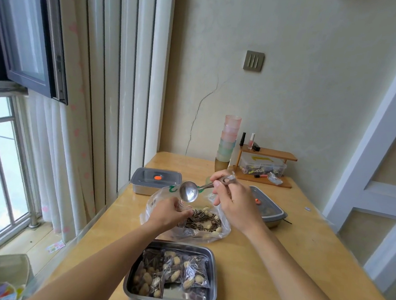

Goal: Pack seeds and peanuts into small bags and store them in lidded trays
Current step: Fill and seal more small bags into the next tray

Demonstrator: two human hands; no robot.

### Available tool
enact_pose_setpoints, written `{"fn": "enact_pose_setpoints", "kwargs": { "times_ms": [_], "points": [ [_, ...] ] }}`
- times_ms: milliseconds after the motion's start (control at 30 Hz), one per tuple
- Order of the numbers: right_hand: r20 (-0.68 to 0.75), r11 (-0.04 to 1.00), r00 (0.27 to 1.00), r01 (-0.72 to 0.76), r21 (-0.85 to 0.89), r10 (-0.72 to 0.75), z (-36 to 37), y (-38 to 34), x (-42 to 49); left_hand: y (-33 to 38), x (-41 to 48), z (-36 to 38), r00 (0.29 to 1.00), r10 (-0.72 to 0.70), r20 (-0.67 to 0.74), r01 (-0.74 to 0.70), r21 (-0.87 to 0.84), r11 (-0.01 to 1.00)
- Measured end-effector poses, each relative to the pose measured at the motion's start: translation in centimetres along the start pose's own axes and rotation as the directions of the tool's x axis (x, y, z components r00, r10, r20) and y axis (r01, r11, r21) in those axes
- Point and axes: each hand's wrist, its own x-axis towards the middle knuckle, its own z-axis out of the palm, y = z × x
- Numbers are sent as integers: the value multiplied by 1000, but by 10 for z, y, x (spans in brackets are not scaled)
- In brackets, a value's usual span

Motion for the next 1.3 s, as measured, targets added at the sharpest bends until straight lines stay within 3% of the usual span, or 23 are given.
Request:
{"fn": "enact_pose_setpoints", "kwargs": {
  "times_ms": [133, 233, 433, 700, 900, 1100, 1300],
  "points": [
    [34, 998, 998, -52, 19, 51, -2, 2, 2, 2, -3, -3, 1000, 25, -13, -25, 8, 1000],
    [-59, 987, 987, -143, 75, 147, -4, 9, 4, 0, -7, -4, 999, 21, -24, -22, -17, 1000],
    [-258, 888, 861, -371, 270, 438, -5, 23, 2, -6, -5, -14, 989, -8, -147, 4, -24, 1000],
    [-127, 676, 696, -610, 414, 707, 21, 29, -11, -4, -6, -23, 988, -62, -139, 56, -43, 998],
    [-54, 529, 581, -693, 490, 812, 30, 31, -18, -5, -11, -27, 994, -43, -101, 37, -54, 998],
    [-112, 582, 596, -697, 419, 795, 16, 29, -19, -5, -16, -27, 995, -53, -89, 48, -59, 997],
    [-219, 705, 674, -636, 315, 706, 6, 29, -22, -4, -17, -25, 995, -51, -86, 49, -28, 998]
  ]
}}
